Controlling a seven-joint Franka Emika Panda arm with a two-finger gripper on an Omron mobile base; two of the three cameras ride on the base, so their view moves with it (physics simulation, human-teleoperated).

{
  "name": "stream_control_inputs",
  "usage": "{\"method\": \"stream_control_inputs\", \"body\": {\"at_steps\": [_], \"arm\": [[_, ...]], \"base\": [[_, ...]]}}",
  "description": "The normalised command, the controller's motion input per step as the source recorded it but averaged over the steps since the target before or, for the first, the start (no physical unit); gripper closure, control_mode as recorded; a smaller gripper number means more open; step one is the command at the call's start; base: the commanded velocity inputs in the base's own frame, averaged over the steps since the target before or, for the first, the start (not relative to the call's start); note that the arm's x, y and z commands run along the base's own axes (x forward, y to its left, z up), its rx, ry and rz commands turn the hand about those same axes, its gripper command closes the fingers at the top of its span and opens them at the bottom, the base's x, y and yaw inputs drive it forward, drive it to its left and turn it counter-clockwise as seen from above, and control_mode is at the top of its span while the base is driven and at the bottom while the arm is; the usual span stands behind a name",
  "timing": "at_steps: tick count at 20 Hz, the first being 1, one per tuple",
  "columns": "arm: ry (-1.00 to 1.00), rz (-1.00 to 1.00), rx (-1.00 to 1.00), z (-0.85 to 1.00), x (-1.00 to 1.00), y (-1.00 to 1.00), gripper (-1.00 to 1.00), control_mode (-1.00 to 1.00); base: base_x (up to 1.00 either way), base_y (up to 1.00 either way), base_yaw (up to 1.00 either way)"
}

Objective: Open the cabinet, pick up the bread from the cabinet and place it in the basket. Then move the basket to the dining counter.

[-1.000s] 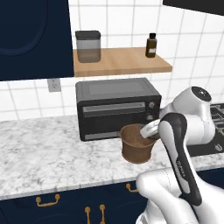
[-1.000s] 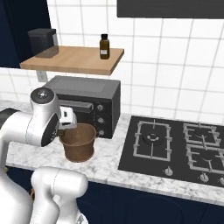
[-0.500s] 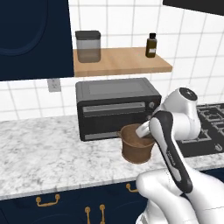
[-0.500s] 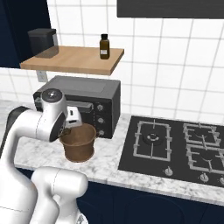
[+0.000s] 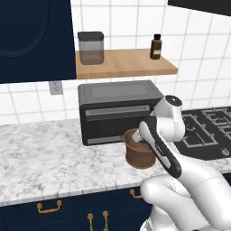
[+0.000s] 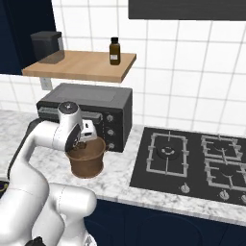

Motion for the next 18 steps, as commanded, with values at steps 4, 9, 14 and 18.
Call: {"method": "stream_control_inputs", "body": {"at_steps": [4,9,14,18], "arm": [[0.06,0.0,-0.04,-0.51,0.37,0.0,1.0,-1.0],[0.06,0.0,-0.07,-0.31,0.31,-0.05,1.0,-1.0],[0.09,0.0,-0.06,-0.09,0.21,-0.24,1.0,-1.0],[0.09,0.0,-0.03,-0.09,0.25,-0.2,1.0,-1.0]], "base": [[0.0,0.0,0.0],[0.0,0.0,0.0],[0.0,0.0,0.0],[0.0,0.0,0.0]]}}
